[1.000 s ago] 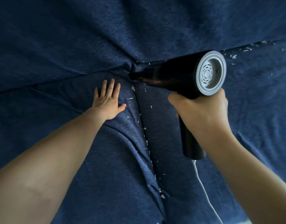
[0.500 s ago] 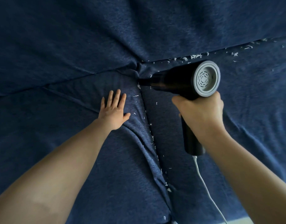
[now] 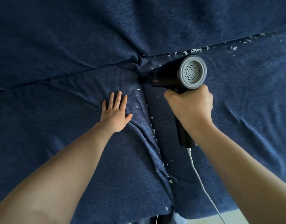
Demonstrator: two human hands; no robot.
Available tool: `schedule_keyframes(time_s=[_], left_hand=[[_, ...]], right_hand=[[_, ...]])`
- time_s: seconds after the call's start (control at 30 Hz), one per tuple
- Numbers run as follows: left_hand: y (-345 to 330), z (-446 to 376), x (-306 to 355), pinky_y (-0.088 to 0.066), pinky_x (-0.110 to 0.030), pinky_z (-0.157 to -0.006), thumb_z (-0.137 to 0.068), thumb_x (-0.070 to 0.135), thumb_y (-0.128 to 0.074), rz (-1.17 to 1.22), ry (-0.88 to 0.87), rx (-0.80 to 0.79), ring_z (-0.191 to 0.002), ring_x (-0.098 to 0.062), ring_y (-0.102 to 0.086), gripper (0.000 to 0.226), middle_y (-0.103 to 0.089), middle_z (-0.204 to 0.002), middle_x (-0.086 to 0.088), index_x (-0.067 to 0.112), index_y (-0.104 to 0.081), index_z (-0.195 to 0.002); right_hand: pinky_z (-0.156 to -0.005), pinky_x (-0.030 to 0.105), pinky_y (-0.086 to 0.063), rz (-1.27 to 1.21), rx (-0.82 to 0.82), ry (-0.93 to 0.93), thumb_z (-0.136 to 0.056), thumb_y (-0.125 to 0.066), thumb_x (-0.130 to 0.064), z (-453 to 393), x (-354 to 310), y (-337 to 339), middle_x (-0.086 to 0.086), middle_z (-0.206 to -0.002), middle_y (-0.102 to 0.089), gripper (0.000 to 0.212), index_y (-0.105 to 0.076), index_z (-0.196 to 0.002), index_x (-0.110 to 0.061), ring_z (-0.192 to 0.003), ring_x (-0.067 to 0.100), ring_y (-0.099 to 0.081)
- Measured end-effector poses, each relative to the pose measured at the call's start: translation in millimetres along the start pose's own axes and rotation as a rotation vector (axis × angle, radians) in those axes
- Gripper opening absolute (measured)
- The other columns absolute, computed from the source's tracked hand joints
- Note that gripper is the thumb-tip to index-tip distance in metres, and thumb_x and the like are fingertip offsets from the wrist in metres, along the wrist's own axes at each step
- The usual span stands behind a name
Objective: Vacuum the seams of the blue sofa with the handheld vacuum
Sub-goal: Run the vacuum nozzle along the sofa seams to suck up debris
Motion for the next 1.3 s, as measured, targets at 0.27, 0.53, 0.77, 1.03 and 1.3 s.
schedule_keyframes(time_s=[0.27,0.53,0.77,1.03,1.3], left_hand=[[-0.9,2.3,2.6,0.006,-0.053,-0.118,-0.100,0.054,-0.026,0.022,0.003,-0.015,-0.145,-0.029,0.024,0.077,0.029,-0.157,-0.005,0.018,0.018,-0.152],[-3.4,9.7,3.2,0.006,-0.053,-0.119,-0.100,0.054,-0.025,0.011,-0.001,-0.007,-0.146,-0.028,0.023,0.076,0.029,-0.157,-0.005,0.018,0.019,-0.152],[-5.3,12.4,5.5,0.006,-0.053,-0.118,-0.101,0.051,-0.023,0.009,0.010,-0.004,-0.145,-0.028,0.023,0.073,0.029,-0.157,-0.005,0.018,0.018,-0.152],[-8.9,19.4,7.4,0.005,-0.053,-0.119,-0.102,0.049,-0.023,0.004,0.014,0.004,-0.146,-0.028,0.022,0.072,0.029,-0.157,-0.005,0.017,0.017,-0.152],[-11.5,22.6,8.1,0.004,-0.053,-0.119,-0.102,0.048,-0.026,0.024,0.010,0.016,-0.146,-0.028,0.021,0.073,0.027,-0.158,-0.005,0.017,0.015,-0.153]], right_hand=[[-0.061,0.026,-0.040,0.030,-0.016,-0.027,-0.079,-0.073,-0.036,18.6,10.0,2.2,-0.005,-0.075,-0.060,0.021,-0.062,-0.084,-0.018,-0.072,0.011,-0.057],[-0.067,0.029,-0.046,-0.008,0.003,-0.042,-0.078,-0.072,-0.034,24.2,10.2,4.2,-0.001,-0.076,-0.066,0.020,-0.065,-0.081,-0.015,-0.079,0.022,-0.064],[-0.070,0.032,-0.054,-0.069,-0.007,-0.022,-0.074,-0.072,-0.030,40.8,11.3,18.0,0.003,-0.073,-0.071,0.019,-0.067,-0.076,-0.012,-0.077,0.023,-0.067],[-0.067,0.029,-0.044,-0.025,0.023,-0.052,-0.079,-0.071,-0.034,37.3,16.8,11.7,0.002,-0.080,-0.067,0.021,-0.064,-0.082,-0.014,-0.080,0.022,-0.061],[-0.092,0.045,-0.056,0.022,0.004,-0.037,-0.084,-0.070,-0.040,36.1,-0.2,-20.7,0.007,-0.099,-0.071,0.026,-0.062,-0.096,-0.019,-0.101,0.034,-0.066]])
Point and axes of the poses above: each hand's wrist, its own z-axis away from the middle knuckle, its own y-axis out of the back of the hand, x = y × z, the point moved 9 cm from there along -z, towards the middle knuckle
